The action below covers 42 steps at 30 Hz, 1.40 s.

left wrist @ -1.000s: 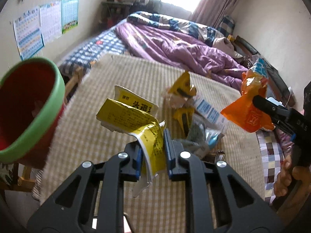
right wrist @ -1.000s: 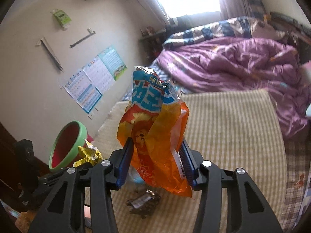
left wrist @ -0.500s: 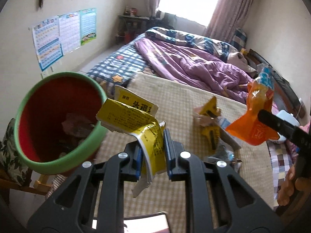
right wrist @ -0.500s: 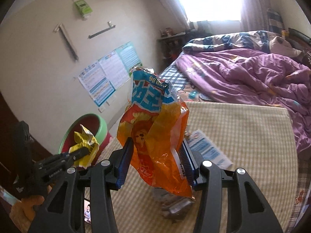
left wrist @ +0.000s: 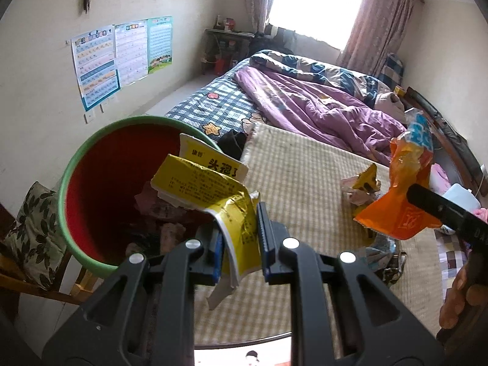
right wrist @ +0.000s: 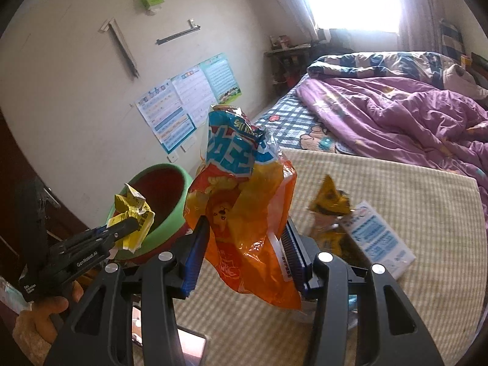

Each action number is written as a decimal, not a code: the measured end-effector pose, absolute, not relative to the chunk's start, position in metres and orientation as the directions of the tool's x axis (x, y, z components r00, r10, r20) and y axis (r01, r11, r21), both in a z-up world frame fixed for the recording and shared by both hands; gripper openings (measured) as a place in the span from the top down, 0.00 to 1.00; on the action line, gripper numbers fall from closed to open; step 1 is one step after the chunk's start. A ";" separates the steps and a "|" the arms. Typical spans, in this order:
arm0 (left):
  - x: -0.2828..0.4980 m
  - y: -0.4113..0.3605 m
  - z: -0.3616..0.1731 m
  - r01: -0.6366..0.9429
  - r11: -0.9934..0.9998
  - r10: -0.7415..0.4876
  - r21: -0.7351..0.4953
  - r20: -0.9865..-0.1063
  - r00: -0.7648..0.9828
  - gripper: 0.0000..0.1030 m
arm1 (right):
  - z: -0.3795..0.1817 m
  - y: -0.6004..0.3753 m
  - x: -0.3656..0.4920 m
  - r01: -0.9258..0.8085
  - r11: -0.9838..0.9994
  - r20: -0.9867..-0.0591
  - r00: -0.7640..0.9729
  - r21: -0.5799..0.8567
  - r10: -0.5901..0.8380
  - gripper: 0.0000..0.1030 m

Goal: Collect trash
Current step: 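Carry the yellow wrapper and orange bag over the bucket with both tools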

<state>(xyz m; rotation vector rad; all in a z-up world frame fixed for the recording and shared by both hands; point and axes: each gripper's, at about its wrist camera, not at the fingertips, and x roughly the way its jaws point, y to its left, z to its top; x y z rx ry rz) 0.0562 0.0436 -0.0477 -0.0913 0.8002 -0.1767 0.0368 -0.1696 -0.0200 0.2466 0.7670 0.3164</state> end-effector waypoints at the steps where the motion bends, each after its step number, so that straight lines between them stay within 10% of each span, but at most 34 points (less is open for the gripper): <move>1: 0.056 0.048 -0.047 0.121 0.981 -0.191 -0.149 -0.704 0.684 0.82 | -0.019 -0.165 0.037 -0.194 0.924 -0.637 0.677 0.330 0.369 0.54; 42: 0.101 0.154 -0.060 0.160 0.971 -0.240 -0.178 -0.729 0.641 0.82 | -0.036 0.001 0.084 -0.219 0.942 -0.703 0.626 0.255 0.336 0.53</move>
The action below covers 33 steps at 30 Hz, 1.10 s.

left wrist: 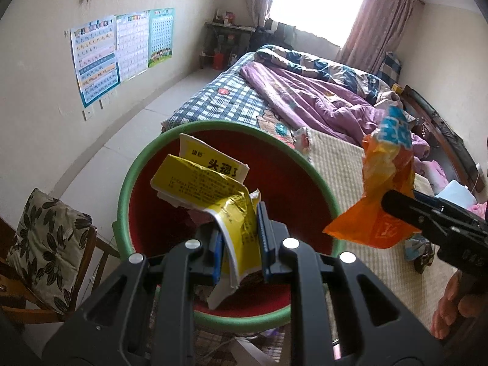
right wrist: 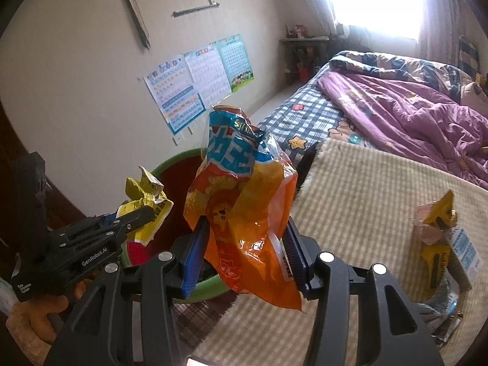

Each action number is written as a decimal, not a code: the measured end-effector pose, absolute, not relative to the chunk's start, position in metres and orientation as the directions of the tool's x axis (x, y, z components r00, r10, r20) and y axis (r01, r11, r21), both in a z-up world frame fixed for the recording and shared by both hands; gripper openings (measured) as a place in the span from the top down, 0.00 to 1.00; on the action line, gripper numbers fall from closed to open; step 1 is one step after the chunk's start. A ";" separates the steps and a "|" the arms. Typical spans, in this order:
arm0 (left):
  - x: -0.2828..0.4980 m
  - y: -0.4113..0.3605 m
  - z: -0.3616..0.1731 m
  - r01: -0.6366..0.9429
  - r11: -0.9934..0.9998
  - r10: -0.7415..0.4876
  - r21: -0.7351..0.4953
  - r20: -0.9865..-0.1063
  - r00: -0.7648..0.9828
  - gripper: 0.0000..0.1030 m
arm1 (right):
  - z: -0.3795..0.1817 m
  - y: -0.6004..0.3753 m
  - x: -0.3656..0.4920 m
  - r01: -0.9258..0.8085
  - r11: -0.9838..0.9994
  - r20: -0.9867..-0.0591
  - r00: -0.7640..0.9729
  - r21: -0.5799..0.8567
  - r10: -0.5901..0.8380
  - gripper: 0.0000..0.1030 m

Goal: Collect trash
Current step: 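Carry the yellow wrapper and orange bag over the bucket with both tools, then open both tools to drop the wrapper and bag into the bucket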

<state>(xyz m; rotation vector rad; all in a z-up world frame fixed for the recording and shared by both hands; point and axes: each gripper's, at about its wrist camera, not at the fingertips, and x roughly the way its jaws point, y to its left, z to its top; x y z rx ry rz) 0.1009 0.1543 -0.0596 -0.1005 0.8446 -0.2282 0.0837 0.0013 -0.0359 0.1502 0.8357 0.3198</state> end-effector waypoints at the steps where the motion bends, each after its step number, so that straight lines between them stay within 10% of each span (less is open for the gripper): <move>1: 0.102 0.156 -0.061 0.158 0.971 -0.239 -0.179 -0.731 0.639 0.82 | -0.038 0.005 0.087 -0.221 0.941 -0.707 0.621 0.257 0.339 0.53; 33: 0.121 0.178 -0.085 0.134 0.971 -0.237 -0.196 -0.770 0.592 0.82 | -0.058 0.052 0.113 -0.261 0.944 -0.751 0.578 0.200 0.319 0.52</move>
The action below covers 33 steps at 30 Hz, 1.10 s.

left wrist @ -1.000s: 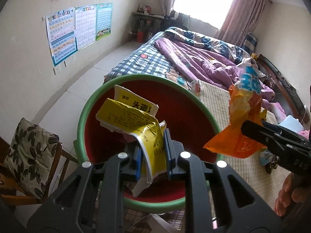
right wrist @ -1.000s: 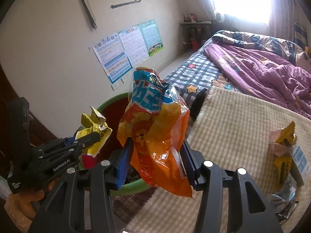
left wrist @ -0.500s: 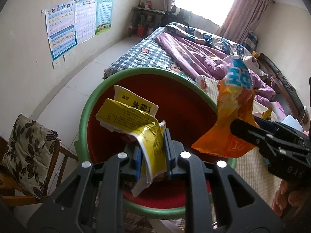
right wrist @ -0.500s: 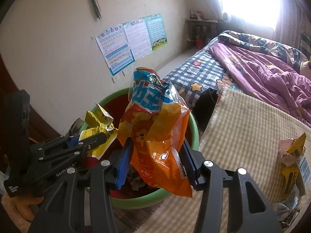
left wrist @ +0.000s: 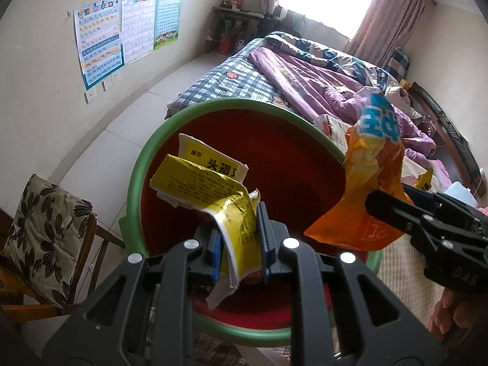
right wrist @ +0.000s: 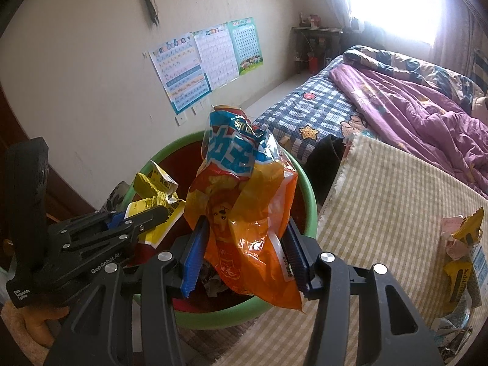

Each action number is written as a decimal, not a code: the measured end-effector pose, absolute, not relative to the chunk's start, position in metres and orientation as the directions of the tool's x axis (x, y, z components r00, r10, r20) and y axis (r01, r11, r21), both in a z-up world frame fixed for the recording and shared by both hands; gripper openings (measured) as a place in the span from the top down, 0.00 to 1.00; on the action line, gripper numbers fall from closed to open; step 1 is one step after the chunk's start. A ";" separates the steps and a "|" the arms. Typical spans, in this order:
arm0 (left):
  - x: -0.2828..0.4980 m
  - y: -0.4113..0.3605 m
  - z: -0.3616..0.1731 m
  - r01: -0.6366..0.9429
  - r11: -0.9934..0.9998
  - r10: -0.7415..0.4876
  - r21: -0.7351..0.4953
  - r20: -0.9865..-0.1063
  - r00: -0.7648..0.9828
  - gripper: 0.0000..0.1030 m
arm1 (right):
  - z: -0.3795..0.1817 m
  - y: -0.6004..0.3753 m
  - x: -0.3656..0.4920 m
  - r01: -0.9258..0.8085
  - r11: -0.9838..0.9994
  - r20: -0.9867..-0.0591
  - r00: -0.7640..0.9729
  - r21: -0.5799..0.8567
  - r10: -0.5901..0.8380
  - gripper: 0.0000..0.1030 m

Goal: Collect trash
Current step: 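Open both tools to drop the wrapper and bag into the bucket, then move both tools back over the remaining items on the mat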

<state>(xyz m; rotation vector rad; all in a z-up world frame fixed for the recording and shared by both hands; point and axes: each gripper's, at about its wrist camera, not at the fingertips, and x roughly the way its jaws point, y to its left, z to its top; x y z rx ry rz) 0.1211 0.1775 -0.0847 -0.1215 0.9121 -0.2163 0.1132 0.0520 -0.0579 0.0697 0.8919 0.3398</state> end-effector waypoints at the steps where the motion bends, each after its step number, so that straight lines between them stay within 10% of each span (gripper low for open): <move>1: 0.121 0.178 -0.085 0.132 0.972 -0.234 -0.194 -0.771 0.593 0.82 | -0.058 0.052 0.113 -0.265 0.943 -0.748 0.581 0.200 0.322 0.50; 6: 0.117 0.178 -0.081 0.124 0.977 -0.212 -0.172 -0.758 0.617 0.53 | -0.057 0.050 0.110 -0.271 0.938 -0.731 0.593 0.215 0.339 0.40; 33: 0.060 0.046 -0.075 0.242 0.959 -0.265 -0.145 -0.760 0.594 0.47 | -0.062 -0.174 0.006 0.008 0.971 -0.745 0.643 0.239 0.177 0.34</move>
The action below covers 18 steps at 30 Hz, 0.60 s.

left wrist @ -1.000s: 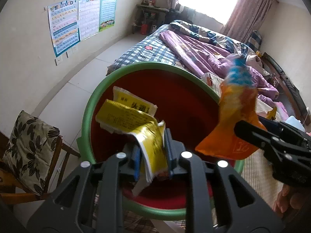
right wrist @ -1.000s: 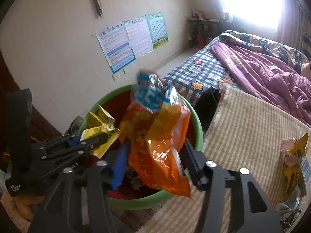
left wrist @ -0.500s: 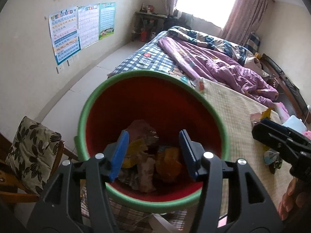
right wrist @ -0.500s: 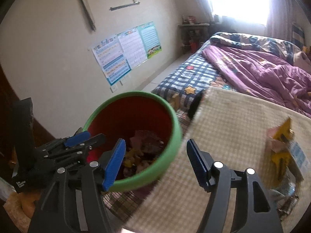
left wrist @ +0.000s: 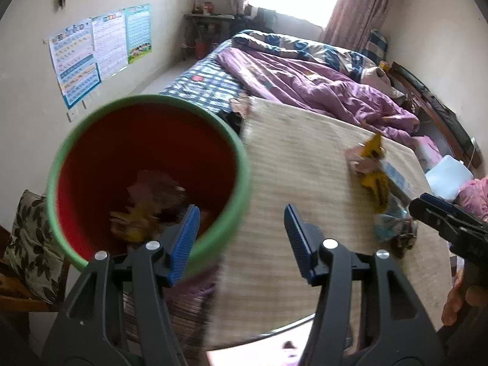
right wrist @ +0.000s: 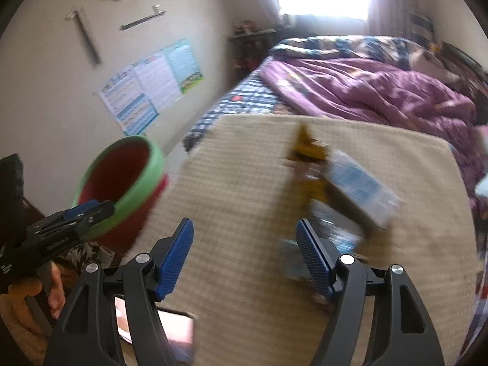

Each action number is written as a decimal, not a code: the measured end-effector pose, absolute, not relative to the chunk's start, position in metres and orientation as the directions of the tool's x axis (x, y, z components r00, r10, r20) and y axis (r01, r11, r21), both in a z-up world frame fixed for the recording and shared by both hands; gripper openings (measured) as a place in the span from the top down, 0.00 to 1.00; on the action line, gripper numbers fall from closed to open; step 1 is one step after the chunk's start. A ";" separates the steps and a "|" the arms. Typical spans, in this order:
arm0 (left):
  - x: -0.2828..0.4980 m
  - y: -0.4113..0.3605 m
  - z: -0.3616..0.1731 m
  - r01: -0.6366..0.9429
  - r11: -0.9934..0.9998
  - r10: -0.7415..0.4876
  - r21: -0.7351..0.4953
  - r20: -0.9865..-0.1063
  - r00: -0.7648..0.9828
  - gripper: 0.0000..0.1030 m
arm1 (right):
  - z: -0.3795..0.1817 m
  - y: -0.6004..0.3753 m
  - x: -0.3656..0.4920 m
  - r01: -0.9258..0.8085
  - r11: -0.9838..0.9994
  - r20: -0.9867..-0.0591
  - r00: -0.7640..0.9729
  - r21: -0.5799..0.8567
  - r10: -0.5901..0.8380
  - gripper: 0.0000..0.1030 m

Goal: Collect trash
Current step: 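Move both tools back over the remaining items on the mat, then grasp the silver-blue foil wrapper with the left tool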

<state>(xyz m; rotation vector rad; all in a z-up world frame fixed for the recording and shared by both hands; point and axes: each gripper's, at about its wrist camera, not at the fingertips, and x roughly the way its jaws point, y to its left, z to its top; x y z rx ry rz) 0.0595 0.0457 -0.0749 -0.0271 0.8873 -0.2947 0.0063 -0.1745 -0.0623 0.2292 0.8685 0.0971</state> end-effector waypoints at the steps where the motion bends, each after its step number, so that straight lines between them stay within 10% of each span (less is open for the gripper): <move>1: 0.057 0.038 -0.076 0.246 0.958 -0.268 -0.147 -0.761 0.590 0.47 | -0.064 -0.184 0.003 0.019 0.971 -0.748 0.642 0.239 0.172 0.34; 18: 0.044 -0.118 -0.104 0.383 0.909 -0.351 -0.166 -0.801 0.485 0.37 | -0.083 -0.313 -0.018 0.092 0.952 -0.752 0.636 0.293 0.170 0.34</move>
